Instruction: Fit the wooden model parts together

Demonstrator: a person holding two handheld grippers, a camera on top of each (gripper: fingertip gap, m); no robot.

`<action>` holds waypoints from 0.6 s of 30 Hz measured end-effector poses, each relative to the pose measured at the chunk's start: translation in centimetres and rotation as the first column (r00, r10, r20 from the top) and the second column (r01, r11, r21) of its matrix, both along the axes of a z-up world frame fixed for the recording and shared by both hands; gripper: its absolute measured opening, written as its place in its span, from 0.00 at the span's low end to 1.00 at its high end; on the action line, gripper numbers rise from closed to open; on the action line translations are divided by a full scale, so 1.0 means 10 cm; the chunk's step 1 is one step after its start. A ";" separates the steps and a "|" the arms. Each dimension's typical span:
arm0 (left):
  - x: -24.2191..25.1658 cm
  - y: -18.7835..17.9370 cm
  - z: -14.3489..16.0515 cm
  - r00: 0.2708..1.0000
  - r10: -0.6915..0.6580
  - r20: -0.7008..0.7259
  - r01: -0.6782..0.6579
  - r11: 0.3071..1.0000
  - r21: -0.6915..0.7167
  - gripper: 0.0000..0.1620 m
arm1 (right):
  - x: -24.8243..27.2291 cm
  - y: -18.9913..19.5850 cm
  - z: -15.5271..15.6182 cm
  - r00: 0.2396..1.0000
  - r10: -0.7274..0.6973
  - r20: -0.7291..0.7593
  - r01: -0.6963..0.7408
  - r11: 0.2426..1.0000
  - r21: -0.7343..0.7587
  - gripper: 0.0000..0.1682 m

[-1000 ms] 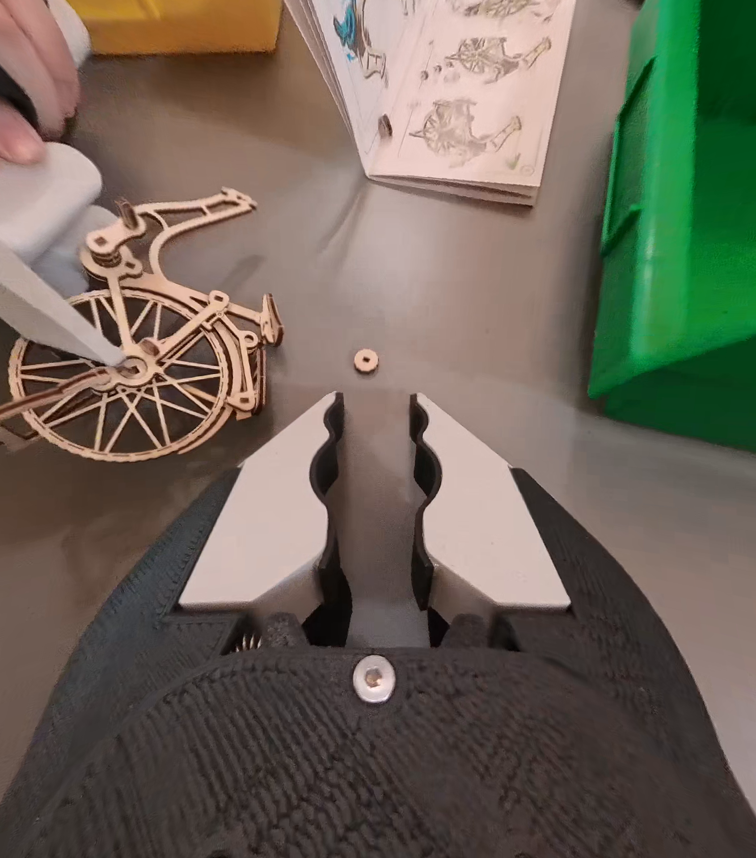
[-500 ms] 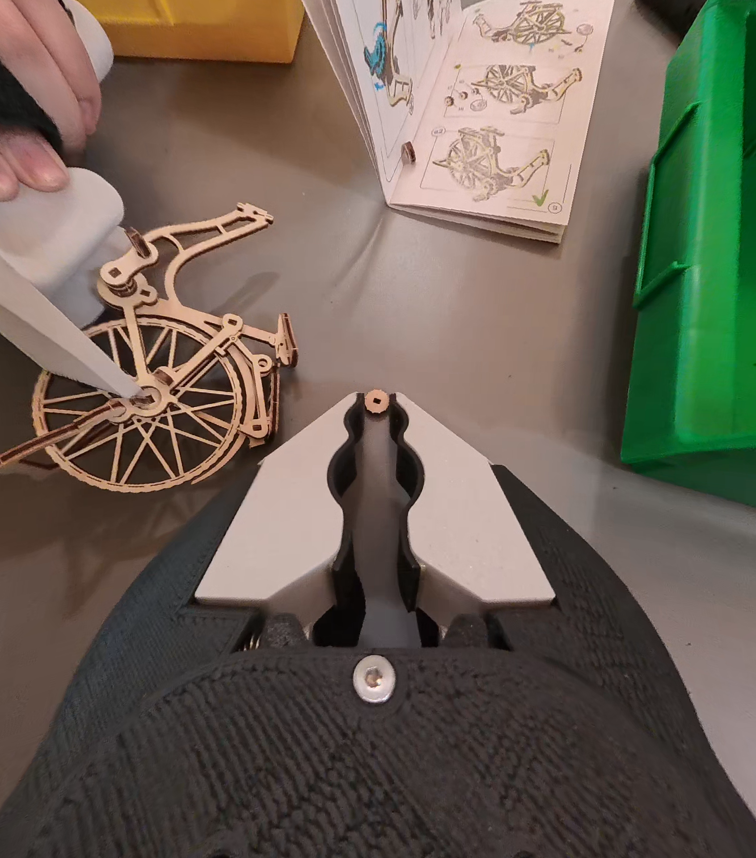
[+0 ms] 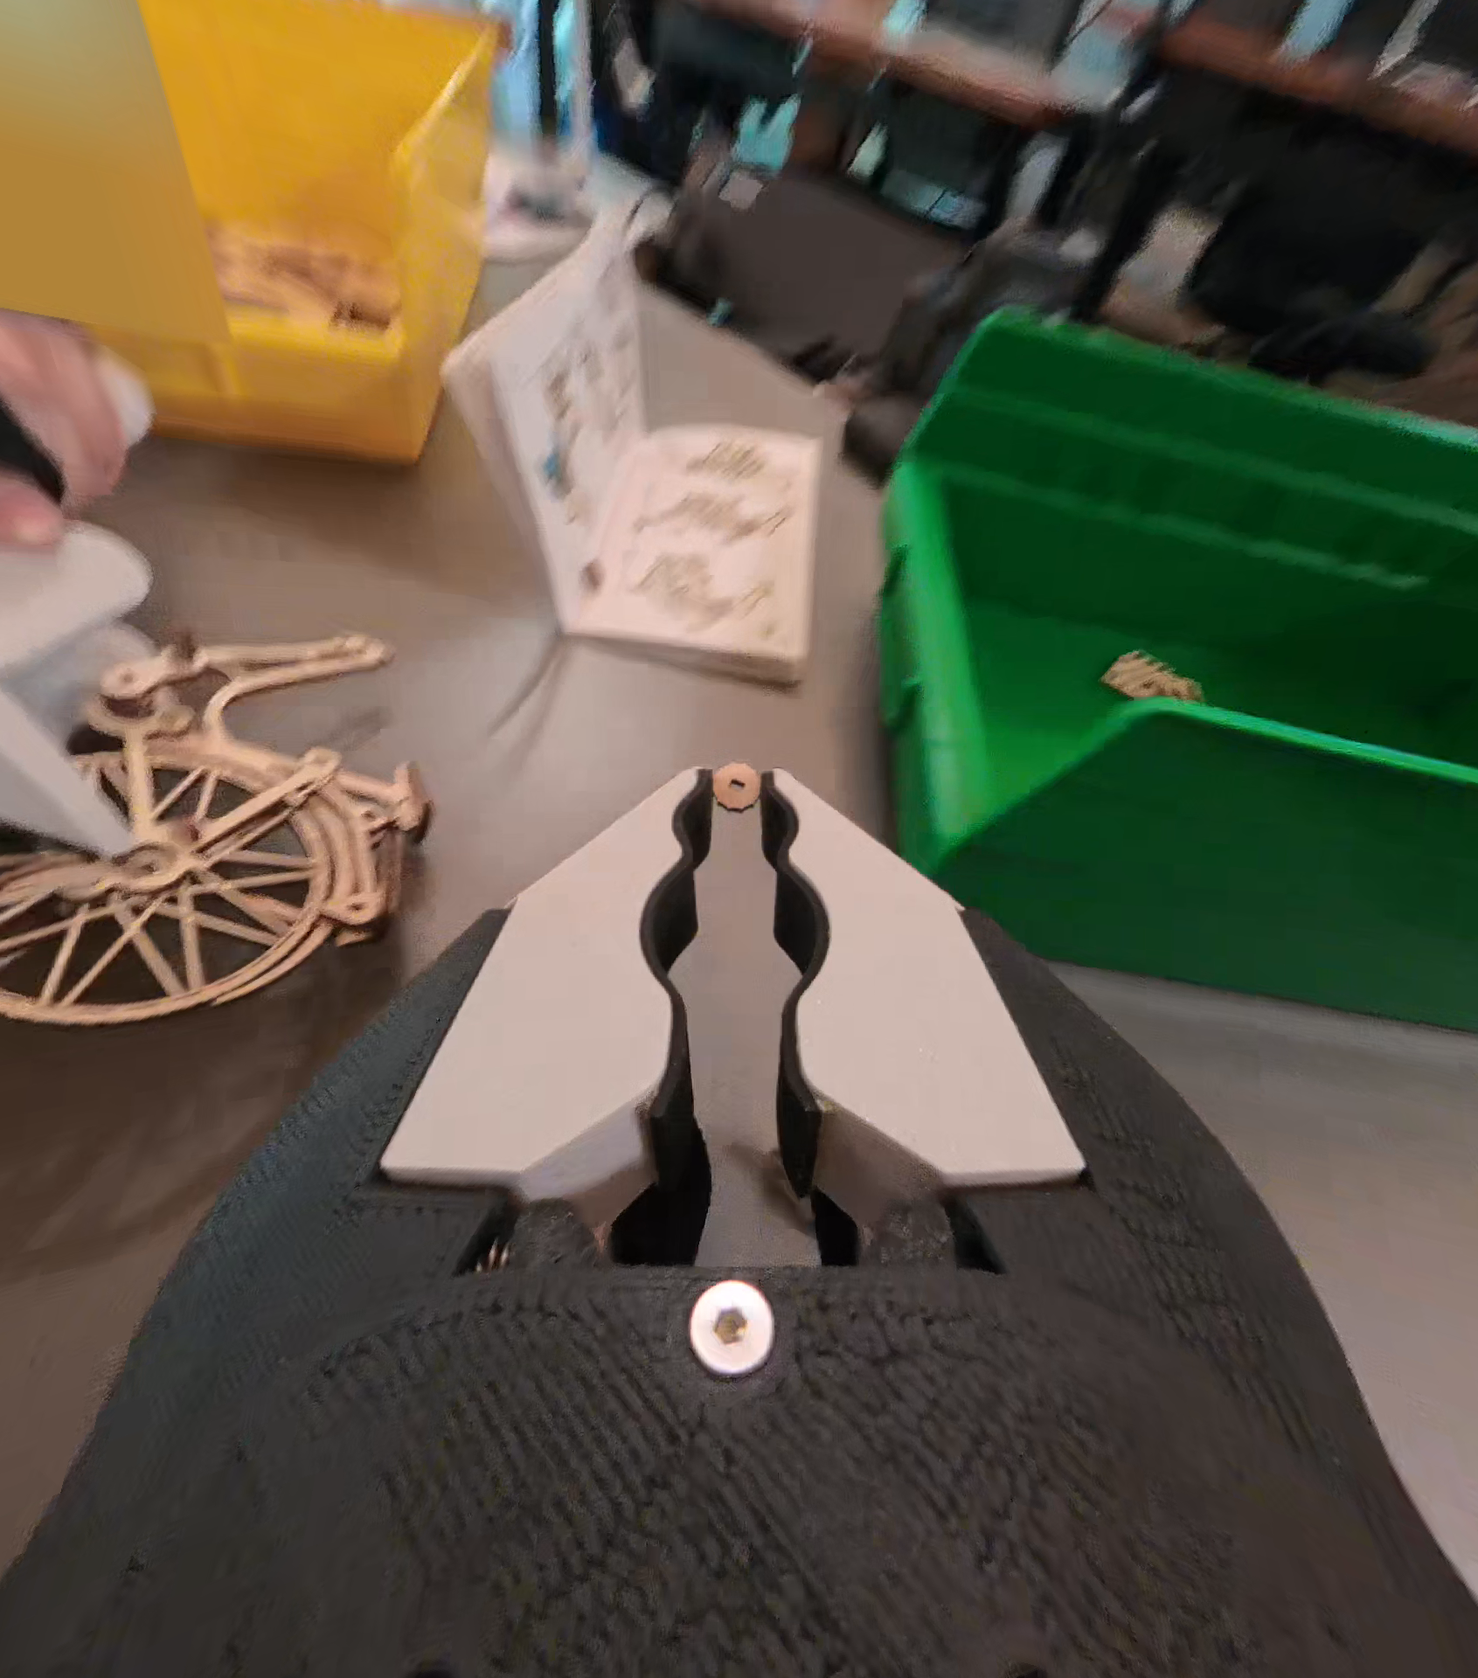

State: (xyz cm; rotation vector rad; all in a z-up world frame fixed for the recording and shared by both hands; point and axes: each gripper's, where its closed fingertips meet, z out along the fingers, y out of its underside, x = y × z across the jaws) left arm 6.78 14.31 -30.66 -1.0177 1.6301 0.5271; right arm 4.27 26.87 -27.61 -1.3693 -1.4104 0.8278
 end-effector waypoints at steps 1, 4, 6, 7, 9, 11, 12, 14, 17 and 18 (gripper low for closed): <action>-0.01 0.01 0.05 1.000 0.007 0.016 -0.007 1.000 0.023 0.04 | 0.06 0.09 0.14 0.996 -0.040 -0.085 0.039 0.999 -0.017 0.05; -0.11 0.11 0.27 0.989 0.084 0.120 -0.095 0.991 0.096 0.04 | 0.34 0.39 0.53 0.927 -0.179 -0.329 0.155 0.983 -0.098 0.05; -0.22 0.17 0.44 0.965 0.129 0.229 -0.157 0.982 0.105 0.04 | 0.58 0.58 0.70 0.860 -0.263 -0.438 0.230 0.965 -0.128 0.05; -0.26 0.19 0.47 0.955 0.142 0.261 -0.172 0.981 0.095 0.04 | 0.68 0.65 0.76 0.831 -0.294 -0.472 0.259 0.956 -0.140 0.05; -0.28 0.21 0.46 0.948 0.149 0.280 -0.176 0.982 0.075 0.04 | 0.81 0.73 0.82 0.796 -0.327 -0.510 0.283 0.945 -0.164 0.05; -0.24 0.18 0.44 0.959 0.127 0.254 -0.154 0.984 0.090 0.04 | 0.81 0.73 0.82 0.802 -0.319 -0.505 0.267 0.948 -0.174 0.05; -0.21 0.17 0.42 0.966 0.115 0.230 -0.142 0.985 0.101 0.04 | 0.77 0.70 0.80 0.822 -0.294 -0.488 0.244 0.956 -0.165 0.05; -0.17 0.15 0.36 0.978 0.097 0.183 -0.119 0.986 0.112 0.04 | 0.58 0.57 0.63 0.902 -0.204 -0.380 0.155 0.976 -0.156 0.05; -0.15 0.13 0.34 0.982 0.087 0.168 -0.106 0.988 0.111 0.04 | 0.34 0.41 0.17 0.990 -0.105 -0.099 0.086 0.980 -0.181 0.05; -0.15 0.13 0.34 0.982 0.086 0.167 -0.105 0.989 0.107 0.04 | 0.30 0.34 0.08 0.997 -0.065 -0.048 0.056 0.984 -0.169 0.05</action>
